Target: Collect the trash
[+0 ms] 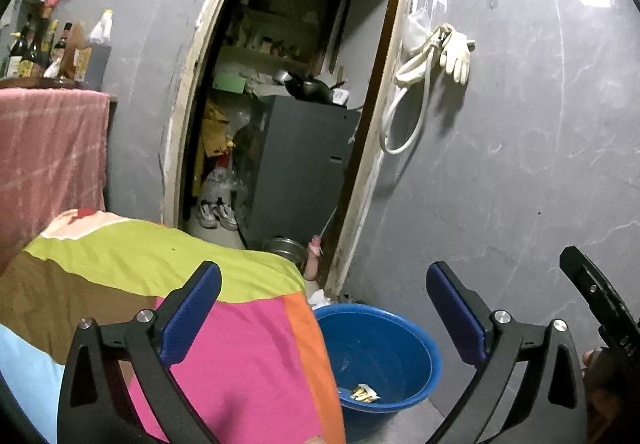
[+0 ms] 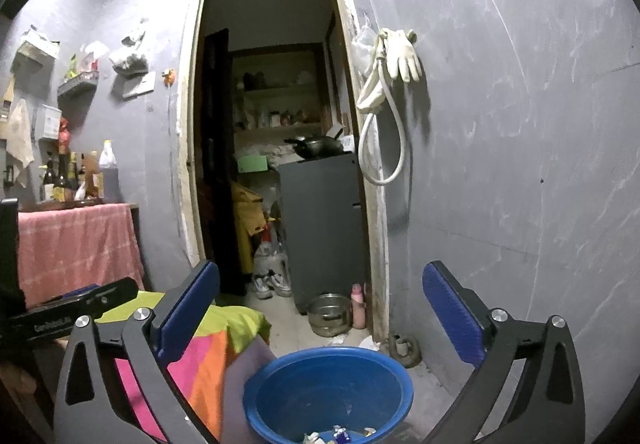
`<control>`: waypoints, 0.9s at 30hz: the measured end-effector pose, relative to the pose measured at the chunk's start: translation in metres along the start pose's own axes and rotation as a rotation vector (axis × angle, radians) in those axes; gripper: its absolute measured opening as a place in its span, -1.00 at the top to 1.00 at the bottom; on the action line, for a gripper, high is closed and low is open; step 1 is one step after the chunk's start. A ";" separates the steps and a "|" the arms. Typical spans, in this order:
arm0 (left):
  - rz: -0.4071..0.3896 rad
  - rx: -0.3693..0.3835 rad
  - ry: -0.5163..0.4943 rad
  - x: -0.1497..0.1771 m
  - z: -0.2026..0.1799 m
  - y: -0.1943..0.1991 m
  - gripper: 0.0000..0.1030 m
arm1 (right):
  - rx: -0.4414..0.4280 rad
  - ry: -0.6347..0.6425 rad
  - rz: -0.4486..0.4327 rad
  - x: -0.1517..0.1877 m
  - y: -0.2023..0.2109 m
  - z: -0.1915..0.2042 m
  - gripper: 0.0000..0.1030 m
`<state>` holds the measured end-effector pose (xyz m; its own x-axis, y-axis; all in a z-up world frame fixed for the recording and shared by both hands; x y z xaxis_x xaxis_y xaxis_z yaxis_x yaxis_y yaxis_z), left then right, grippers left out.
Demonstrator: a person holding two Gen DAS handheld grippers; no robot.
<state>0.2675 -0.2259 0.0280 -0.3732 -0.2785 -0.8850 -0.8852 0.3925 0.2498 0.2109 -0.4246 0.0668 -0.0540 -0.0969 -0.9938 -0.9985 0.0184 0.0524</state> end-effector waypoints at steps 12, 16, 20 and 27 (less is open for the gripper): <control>-0.006 -0.017 -0.037 0.001 0.008 0.044 -0.96 | -0.024 0.001 -0.002 -0.010 0.041 0.032 -1.00; 0.016 -0.032 -0.050 0.011 0.015 0.053 -0.96 | -0.022 -0.001 0.009 -0.003 0.054 0.039 -1.00; 0.036 -0.046 -0.052 0.026 0.024 0.065 -0.96 | -0.019 0.021 0.023 0.006 0.070 0.044 -1.00; 0.032 -0.068 -0.060 0.048 0.034 0.092 -0.96 | 0.004 0.073 0.052 0.023 0.093 0.053 -1.00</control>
<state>0.1773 -0.1730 -0.0044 -0.3862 -0.2127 -0.8976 -0.8905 0.3396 0.3027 0.1175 -0.3724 0.0435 -0.1072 -0.1684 -0.9799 -0.9942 0.0291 0.1037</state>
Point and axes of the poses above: each gripper's, at about its wrist camera, not at the fingertips, and y roughly against the way its jaws point, z to its left, x to its underside, the point moved 9 cm from there along -y, roughly the way its jaws point, and after that the axes turned 10 degrees about y, right-handed, at the moved point
